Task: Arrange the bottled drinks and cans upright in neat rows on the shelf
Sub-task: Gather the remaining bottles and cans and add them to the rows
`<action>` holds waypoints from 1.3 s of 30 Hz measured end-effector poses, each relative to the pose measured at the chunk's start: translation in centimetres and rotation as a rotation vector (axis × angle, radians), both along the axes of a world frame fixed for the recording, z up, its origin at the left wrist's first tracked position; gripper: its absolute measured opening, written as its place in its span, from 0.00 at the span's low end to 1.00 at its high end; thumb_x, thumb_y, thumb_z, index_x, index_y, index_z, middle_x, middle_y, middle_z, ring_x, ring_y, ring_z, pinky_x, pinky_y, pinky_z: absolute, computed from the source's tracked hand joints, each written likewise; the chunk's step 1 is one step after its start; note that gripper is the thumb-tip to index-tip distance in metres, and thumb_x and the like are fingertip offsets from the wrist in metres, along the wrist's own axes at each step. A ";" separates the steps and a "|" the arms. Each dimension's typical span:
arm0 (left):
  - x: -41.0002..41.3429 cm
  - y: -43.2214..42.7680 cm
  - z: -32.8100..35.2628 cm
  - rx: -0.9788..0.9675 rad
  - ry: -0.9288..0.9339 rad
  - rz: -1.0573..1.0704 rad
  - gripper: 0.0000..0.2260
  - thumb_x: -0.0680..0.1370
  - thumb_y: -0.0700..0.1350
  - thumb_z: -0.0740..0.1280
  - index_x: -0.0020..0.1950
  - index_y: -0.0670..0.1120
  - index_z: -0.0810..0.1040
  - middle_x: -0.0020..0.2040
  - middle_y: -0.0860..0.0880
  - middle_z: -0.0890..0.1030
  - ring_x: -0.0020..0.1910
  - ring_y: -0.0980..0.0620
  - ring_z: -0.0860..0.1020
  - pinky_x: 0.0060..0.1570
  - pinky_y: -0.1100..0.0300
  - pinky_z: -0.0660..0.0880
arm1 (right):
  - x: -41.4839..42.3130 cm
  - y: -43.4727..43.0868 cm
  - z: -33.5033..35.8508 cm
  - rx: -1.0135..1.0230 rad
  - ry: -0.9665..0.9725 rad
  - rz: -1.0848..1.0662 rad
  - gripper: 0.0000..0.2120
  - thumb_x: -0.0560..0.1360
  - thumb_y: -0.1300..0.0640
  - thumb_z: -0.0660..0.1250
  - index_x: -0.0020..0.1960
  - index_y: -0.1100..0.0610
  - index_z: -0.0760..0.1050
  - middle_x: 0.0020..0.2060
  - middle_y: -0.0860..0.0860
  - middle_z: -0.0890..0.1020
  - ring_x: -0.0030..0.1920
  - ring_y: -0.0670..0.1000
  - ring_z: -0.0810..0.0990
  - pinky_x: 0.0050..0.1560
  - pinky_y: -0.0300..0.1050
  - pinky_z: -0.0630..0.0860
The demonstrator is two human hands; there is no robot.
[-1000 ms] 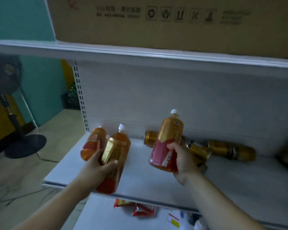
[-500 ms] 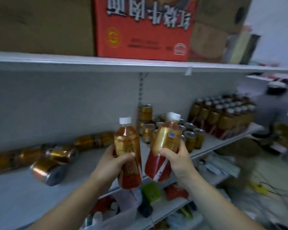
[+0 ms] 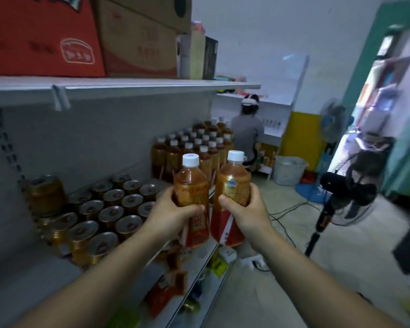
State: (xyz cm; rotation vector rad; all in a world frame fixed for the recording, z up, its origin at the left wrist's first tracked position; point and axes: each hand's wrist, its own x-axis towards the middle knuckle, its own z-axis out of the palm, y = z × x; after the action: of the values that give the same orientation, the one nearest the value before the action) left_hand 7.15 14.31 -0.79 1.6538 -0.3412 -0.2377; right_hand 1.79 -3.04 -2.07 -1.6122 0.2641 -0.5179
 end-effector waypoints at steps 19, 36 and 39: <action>23.5 -3.4 -0.2 0.226 -0.107 0.228 0.10 0.69 0.47 0.75 0.49 0.54 0.80 0.48 0.52 0.82 0.44 0.57 0.79 0.42 0.62 0.75 | 19.8 -4.0 -4.3 -0.136 0.142 0.185 0.35 0.65 0.54 0.79 0.64 0.40 0.62 0.56 0.43 0.75 0.56 0.49 0.76 0.53 0.47 0.73; 30.0 -7.8 -5.8 0.506 0.141 0.647 0.14 0.66 0.48 0.74 0.50 0.50 0.78 0.52 0.45 0.82 0.48 0.47 0.81 0.52 0.48 0.79 | 26.2 -8.4 -8.5 -0.315 0.234 0.695 0.45 0.67 0.49 0.77 0.75 0.44 0.54 0.62 0.38 0.62 0.67 0.43 0.64 0.71 0.46 0.64; 31.2 -7.6 -6.5 0.508 0.145 0.697 0.14 0.66 0.51 0.74 0.50 0.52 0.78 0.48 0.48 0.83 0.45 0.50 0.80 0.48 0.51 0.80 | 26.8 -8.5 -8.5 -0.283 0.248 0.737 0.44 0.67 0.50 0.77 0.74 0.41 0.54 0.62 0.37 0.62 0.65 0.41 0.64 0.70 0.45 0.65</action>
State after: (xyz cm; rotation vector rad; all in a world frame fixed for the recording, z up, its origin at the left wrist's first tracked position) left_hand 38.34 6.76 -7.33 2.1319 0.4481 0.0949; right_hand 28.57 -11.52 -10.59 -1.9025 -0.2354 0.2228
